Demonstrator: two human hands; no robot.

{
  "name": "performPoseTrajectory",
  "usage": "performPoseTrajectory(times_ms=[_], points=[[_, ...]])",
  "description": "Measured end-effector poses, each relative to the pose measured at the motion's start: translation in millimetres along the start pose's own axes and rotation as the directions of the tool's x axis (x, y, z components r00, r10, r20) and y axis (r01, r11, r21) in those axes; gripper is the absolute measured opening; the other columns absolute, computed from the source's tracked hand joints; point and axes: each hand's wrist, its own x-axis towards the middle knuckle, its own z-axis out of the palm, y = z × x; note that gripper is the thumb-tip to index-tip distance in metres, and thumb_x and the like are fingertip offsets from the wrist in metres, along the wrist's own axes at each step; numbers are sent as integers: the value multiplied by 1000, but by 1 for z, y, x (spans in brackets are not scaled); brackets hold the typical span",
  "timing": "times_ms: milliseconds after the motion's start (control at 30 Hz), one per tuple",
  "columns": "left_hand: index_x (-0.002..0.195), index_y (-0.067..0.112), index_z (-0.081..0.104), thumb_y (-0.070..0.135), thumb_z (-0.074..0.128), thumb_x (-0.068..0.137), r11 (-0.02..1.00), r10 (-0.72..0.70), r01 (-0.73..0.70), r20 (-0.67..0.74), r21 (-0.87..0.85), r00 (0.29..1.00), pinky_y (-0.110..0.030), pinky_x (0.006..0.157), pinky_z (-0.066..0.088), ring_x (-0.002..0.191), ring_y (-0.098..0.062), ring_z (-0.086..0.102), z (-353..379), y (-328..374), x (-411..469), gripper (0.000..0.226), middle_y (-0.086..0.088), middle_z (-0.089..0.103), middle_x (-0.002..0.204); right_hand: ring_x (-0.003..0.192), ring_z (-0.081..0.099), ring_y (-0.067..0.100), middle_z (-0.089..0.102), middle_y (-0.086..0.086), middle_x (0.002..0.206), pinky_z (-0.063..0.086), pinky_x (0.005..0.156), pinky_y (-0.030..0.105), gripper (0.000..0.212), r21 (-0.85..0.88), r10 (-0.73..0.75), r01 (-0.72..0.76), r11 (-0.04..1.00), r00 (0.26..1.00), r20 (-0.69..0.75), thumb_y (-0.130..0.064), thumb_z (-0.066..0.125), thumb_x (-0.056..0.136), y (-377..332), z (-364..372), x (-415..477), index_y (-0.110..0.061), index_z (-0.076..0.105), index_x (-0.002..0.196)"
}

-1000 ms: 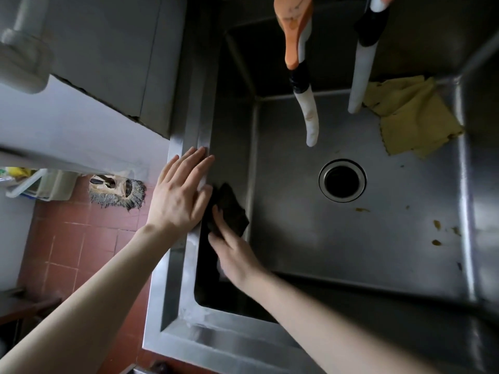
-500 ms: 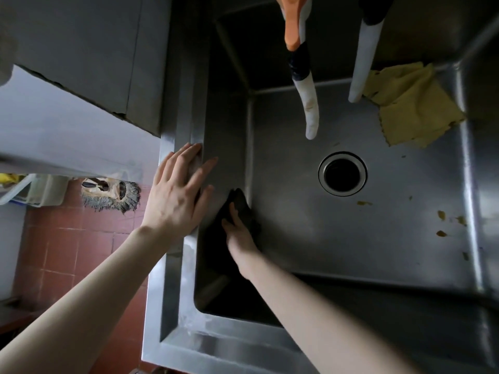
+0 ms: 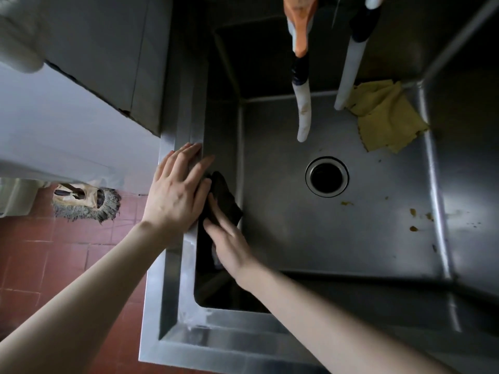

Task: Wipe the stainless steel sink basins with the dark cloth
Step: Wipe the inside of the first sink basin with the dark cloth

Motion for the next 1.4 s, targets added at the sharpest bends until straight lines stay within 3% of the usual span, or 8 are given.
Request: performPoseTrajectory(times_ms=[333, 600, 833, 900, 967, 1100, 1200, 1400], points=[[138, 15, 46, 37, 33, 99, 1000, -7, 7, 5, -16, 1000, -49, 115, 26, 136, -33, 36, 0, 0, -2, 47, -16, 43, 143, 144, 16, 5, 18, -12, 157, 12, 115, 20, 54, -118, -72, 67, 991, 997, -40, -20, 37, 103, 1, 7, -4, -35, 17, 151], [140, 17, 43, 41, 33, 97, 999, 25, -27, 40, 43, 999, -48, 115, 25, 131, -34, 39, 1, 0, -3, 50, -17, 43, 142, 132, 45, 21, 50, 0, 142, 33, 111, 32, 50, -259, -31, -12, 966, 987, -159, -38, 44, 89, 4, -49, 26, -31, 47, 138], [138, 14, 46, 37, 41, 95, 998, 61, -61, 14, -8, 998, -50, 115, 25, 138, -32, 35, -1, 32, 0, 50, -15, 48, 139, 125, 50, 20, 52, 2, 139, 40, 97, 24, 40, -428, -186, 50, 902, 941, -283, -24, 42, 101, -32, -157, 8, -31, 44, 140], [138, 15, 46, 36, 43, 93, 996, 61, -59, 32, -62, 998, -49, 114, 27, 138, -30, 35, 8, 54, 5, 49, -14, 47, 140, 126, 48, 20, 50, 0, 142, 43, 101, 31, 42, -673, -311, 94, 734, 927, -209, -23, 44, 101, -33, -178, -1, -32, 42, 142], [140, 18, 43, 38, 39, 92, 992, 59, -46, 107, -116, 993, -48, 112, 31, 137, -30, 36, 25, 74, 9, 52, -13, 44, 144, 133, 41, 21, 43, -1, 148, 43, 103, 40, 46, -900, -421, 154, 407, 907, -35, -22, 44, 100, -23, -201, -7, -30, 38, 144], [144, 26, 35, 46, 33, 90, 981, -9, 60, 266, -183, 964, -43, 103, 43, 134, -28, 39, 65, 108, 10, 58, -7, 36, 151, 144, 17, 24, 18, -6, 159, 28, 110, 50, 52, -991, 34, 123, -61, 992, 121, -27, 36, 101, 19, -241, -8, -36, 20, 150], [147, 32, 26, 40, 45, 94, 963, -43, 140, 384, -229, 922, -42, 107, 36, 139, -26, 30, 96, 125, 7, 57, -3, 24, 156, 142, 19, 27, 12, -6, 159, 20, 111, 55, 57, -982, 335, 92, -166, 942, 31, -28, 42, 98, 43, -262, -8, -37, 19, 149], [150, 33, 19, 30, 43, 94, 952, -68, 201, 483, -230, 873, -40, 117, 23, 145, -24, 20, 138, 120, 6, 61, -2, 17, 159, 146, -12, 29, -10, -2, 160, 0, 109, 66, 70, -950, 149, 178, -255, 978, 144, -42, 52, 92, 54, -277, 6, -37, 12, 150]])
